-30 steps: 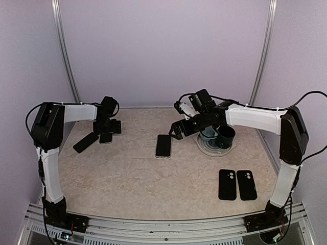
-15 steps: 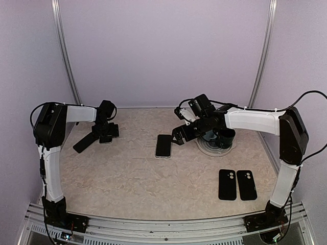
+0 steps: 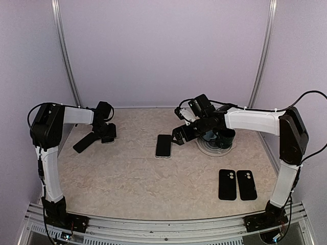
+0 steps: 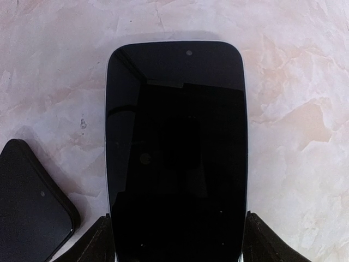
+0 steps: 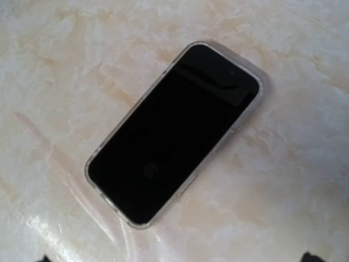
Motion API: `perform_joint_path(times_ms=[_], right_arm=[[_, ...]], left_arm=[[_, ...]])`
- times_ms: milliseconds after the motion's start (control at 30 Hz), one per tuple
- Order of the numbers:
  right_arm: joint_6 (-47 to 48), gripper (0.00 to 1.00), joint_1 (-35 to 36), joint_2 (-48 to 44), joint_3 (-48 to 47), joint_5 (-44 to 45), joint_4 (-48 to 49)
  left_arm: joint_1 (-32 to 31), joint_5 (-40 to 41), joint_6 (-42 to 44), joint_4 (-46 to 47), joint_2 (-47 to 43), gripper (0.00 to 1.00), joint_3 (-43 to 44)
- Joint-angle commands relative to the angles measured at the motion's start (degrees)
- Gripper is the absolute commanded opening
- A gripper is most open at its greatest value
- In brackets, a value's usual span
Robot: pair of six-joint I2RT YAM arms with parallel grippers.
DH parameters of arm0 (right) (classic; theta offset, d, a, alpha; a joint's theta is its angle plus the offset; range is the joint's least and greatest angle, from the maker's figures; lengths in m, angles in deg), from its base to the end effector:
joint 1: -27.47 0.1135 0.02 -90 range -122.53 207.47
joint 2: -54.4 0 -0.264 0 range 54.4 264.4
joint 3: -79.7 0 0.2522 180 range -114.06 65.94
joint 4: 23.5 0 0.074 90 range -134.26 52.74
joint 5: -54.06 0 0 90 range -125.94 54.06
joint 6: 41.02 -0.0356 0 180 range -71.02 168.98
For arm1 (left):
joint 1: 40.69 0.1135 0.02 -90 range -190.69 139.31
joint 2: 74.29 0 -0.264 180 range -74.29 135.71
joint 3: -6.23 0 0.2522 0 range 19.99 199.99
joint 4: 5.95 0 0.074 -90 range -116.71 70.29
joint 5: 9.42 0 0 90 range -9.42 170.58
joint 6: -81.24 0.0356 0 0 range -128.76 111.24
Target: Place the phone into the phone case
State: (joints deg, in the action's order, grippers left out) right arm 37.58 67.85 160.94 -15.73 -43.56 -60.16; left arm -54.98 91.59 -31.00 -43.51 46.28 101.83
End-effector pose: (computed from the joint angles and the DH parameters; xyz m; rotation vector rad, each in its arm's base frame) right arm 0.3139 0.2732 0.2371 -0.6810 2.3807 0.5657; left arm 0.4214 -0.1003 0.1377 -0.2439 2.6171 0.0392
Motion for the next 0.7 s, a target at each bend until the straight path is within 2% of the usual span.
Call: perform_joint_path(times_ms=[0, 167, 467, 667], right_arm=[[0.47, 0.99, 0.55, -2.07, 1.07, 1.10, -0.34], [0.48, 0.99, 0.58, -3.36, 1.80, 2.16, -0.95], [-0.76, 0.99, 0.74, -7.84, 5.79, 3.41, -1.36], [-3.65, 0.99, 0.94, -13.89, 9.99, 10.81, -3.51]], left_arm=[[-1.88, -4.54, -0.87, -2.84, -1.54, 0.63, -5.99], [-8.10, -4.66, -2.71, -2.90, -5.97, 0.63, -13.76], [-24.86, -3.87, -9.00, -7.69, -12.07, 0.65, -25.75], [-33.45, -3.40, -13.11, -10.14, -15.21, 0.66, -29.51]])
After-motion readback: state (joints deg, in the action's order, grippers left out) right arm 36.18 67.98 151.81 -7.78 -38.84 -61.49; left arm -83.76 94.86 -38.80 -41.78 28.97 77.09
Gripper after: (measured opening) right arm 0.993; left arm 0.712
